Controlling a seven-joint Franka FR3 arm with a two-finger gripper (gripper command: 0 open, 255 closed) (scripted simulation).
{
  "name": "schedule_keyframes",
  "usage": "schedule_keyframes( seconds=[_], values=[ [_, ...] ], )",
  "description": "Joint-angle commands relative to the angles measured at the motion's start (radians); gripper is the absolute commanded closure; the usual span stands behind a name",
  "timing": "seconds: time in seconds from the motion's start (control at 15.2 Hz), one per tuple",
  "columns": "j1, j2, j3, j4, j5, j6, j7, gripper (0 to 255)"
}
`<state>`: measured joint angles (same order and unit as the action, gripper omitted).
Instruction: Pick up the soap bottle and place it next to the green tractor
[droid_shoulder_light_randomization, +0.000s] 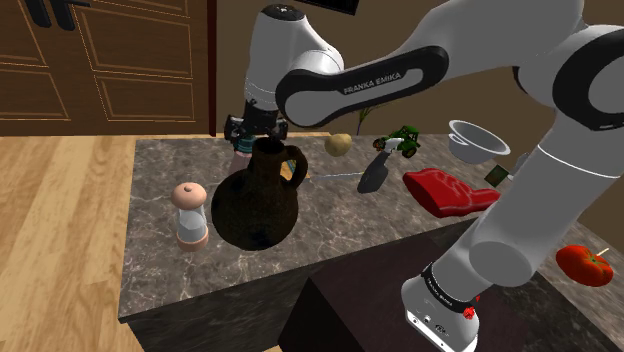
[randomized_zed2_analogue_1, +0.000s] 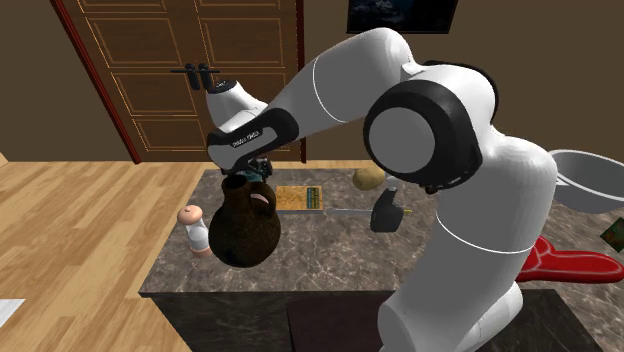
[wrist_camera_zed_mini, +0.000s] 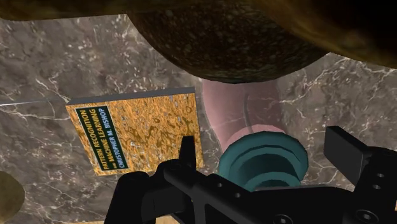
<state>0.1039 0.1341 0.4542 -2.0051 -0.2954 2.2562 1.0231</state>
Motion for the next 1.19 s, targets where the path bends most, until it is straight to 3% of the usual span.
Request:
schedule_keyframes(
  seconds=[0.0, 0.4, 0.92, 0.99, 1.12],
  values=[
    [0.009, 0.040, -0.003, 0.020, -0.030, 0.015, 0.027, 0],
    [0.014, 0.099, -0.020, 0.006, -0.078, 0.079, 0.058, 0],
    [0.014, 0.099, -0.020, 0.006, -0.078, 0.079, 0.058, 0],
    [0.014, 0.099, -0.020, 0.006, -0.078, 0.079, 0.058, 255],
    [0.014, 0.099, -0.020, 0.006, -0.078, 0.079, 0.058, 255]
  ],
)
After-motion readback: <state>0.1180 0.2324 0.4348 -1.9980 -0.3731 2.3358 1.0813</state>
